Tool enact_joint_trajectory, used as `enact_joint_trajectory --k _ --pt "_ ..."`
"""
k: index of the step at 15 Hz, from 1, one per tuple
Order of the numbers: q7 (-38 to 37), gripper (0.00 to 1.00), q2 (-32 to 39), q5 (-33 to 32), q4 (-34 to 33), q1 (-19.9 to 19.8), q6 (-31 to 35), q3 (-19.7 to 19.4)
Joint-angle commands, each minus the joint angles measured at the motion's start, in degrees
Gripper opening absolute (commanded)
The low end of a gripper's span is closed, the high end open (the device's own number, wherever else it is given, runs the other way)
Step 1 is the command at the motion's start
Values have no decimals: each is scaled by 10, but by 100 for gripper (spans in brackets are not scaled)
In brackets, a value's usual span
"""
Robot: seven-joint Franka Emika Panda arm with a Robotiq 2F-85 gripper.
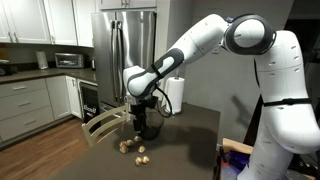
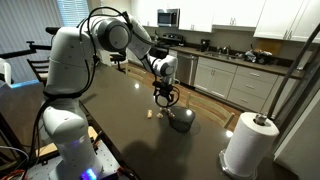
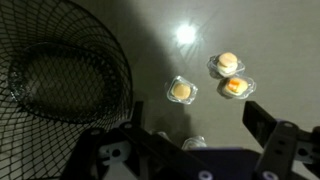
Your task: Move the basket to the right, pick up all the objects from the table and put them in the basket
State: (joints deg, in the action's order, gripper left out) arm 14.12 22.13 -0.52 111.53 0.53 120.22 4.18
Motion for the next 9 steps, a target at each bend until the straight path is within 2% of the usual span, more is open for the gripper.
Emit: enact_joint_trajectory --k 1,9 --pt "40 100 -2 -13 0 4 -41 8" --pt "63 100 -3 -16 0 9 -64 16"
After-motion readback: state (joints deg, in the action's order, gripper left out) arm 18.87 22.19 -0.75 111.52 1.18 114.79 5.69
